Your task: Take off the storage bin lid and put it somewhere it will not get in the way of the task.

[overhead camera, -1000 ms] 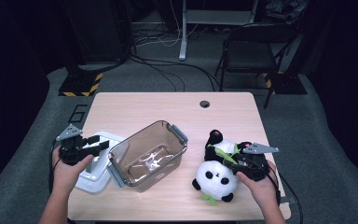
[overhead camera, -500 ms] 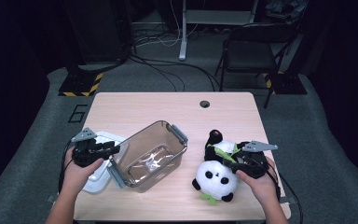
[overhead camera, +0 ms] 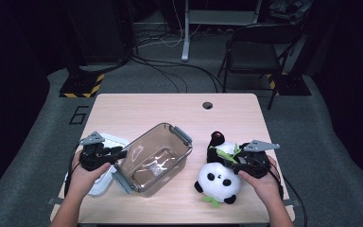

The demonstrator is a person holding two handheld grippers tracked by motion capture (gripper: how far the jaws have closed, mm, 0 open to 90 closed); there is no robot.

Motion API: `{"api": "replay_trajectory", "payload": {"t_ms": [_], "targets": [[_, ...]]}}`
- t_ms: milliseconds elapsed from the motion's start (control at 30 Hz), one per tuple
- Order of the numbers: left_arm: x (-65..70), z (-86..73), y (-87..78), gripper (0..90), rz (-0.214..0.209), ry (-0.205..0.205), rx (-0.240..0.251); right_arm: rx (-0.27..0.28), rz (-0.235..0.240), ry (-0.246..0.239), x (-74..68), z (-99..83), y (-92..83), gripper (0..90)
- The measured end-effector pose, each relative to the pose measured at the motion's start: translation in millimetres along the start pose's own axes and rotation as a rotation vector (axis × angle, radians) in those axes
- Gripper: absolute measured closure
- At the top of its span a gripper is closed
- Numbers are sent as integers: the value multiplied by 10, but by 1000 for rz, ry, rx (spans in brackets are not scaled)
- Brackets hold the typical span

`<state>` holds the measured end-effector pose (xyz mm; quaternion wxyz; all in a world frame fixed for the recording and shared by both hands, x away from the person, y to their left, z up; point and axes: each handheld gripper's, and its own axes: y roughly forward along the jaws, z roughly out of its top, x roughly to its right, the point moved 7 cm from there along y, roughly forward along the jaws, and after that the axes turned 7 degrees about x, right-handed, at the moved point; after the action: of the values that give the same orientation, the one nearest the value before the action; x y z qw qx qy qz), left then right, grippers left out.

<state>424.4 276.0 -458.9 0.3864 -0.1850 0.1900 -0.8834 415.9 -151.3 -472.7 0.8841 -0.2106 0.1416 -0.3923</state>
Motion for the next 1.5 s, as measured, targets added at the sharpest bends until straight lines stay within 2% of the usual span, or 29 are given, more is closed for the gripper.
{"api": "replay_trajectory", "payload": {"t_ms": [167,267,333,500,567,633,733,767,867,967,1033,1100,1333,1433,1500], "targets": [[19,-4,19,649,-8,7,-2,5,32,-37,-12,6,32,410],[21,-7,23,643,-10,4,-3,5,70,-55,-5,-14,51,437],[21,-6,33,642,-9,3,8,3,110,-83,-12,-38,63,452],[12,-12,31,639,-14,7,-9,-14,158,-116,28,-80,76,454],[7,-7,32,622,-8,6,-5,-30,157,-121,42,-101,80,456],[12,-8,26,606,-16,-14,-5,-32,155,-150,37,-113,83,479],[-6,-5,18,591,-10,-9,0,-46,134,-180,28,-126,79,599],[-8,-6,16,586,-6,-11,0,-51,114,-195,33,-123,73,634],[-16,-13,16,575,-8,-5,-3,-47,94,-175,26,-104,54,676],[-5,-17,14,574,-12,-27,1,-38,76,-117,30,-76,32,699],[0,-13,20,573,-17,-22,8,-34,69,-79,28,-54,16,707],[5,-14,20,571,-25,-12,0,-33,42,-53,18,-24,4,711],[30,-9,18,560,-29,-6,0,-12,-25,-7,-40,167,-101,716],[18,-4,-12,554,-29,-22,13,-7,-37,2,-80,242,-153,716],[5,-19,-25,558,-30,-14,7,1,-36,11,-106,284,-179,715]]}}
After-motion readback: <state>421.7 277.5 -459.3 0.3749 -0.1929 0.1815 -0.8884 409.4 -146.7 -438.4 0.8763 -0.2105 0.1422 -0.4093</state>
